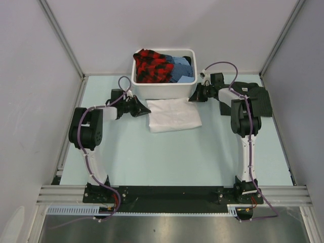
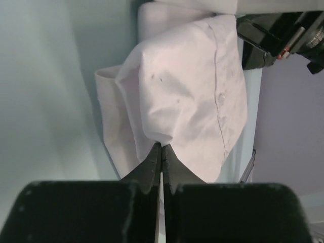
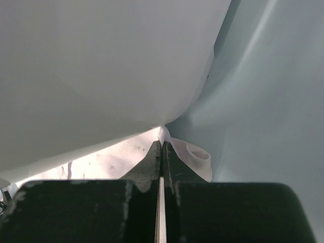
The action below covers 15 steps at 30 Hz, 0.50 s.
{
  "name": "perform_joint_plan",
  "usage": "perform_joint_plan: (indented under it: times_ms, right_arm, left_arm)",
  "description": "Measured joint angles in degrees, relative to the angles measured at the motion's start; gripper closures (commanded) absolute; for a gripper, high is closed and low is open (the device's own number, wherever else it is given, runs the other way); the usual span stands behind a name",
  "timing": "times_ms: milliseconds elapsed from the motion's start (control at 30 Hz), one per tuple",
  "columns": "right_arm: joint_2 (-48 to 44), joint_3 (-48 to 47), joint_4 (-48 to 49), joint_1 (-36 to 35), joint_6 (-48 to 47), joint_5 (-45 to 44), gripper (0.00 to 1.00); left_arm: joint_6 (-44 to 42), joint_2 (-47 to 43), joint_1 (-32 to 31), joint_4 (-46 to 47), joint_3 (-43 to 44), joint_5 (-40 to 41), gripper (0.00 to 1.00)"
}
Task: Fold and stack the long sleeve shirts
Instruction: Fold the shirt
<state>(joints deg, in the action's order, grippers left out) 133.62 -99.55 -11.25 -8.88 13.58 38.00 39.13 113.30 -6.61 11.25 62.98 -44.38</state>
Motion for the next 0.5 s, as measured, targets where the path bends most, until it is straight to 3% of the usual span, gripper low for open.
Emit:
perform_joint_plan:
  times_ms: [233, 267, 367, 400, 467, 500]
  right_arm:
    - [2.14, -2.14, -0.83, -0.07, 0.57, 0.0, 1.0]
    - [2.4, -2.32, -0.9, -0.07, 0.85, 0.02, 1.0]
    - [2.78, -2.58, -1.16, -0.07, 1.42, 0.22, 0.8]
    - [2.78, -2.6, -1.25, -0.07, 1.75, 0.39, 0.62]
    - [2.75, -2.6, -1.33, 0.11, 2.91, 1.07, 0.5]
    - [2.67, -2.58, -1.42, 0.42, 3.32, 2.08, 0.39]
  left_arm:
    - [-2.01, 4.46, 0.42, -5.95, 5.77, 5.66, 0.98]
    - [-2.27, 4.94, 0.44, -6.58, 6.43, 6.03, 0.83]
    - [-3.45, 5.7, 0.48, -7.69, 7.34, 6.58, 0.53]
    - [-3.58, 5.7, 0.59, -7.98, 7.32, 6.29, 0.48]
    - [-3.63, 5.55, 1.05, -7.43, 7.02, 5.16, 0.36]
    - [-3.48, 5.11, 1.38, -6.91, 6.32, 4.5, 0.34]
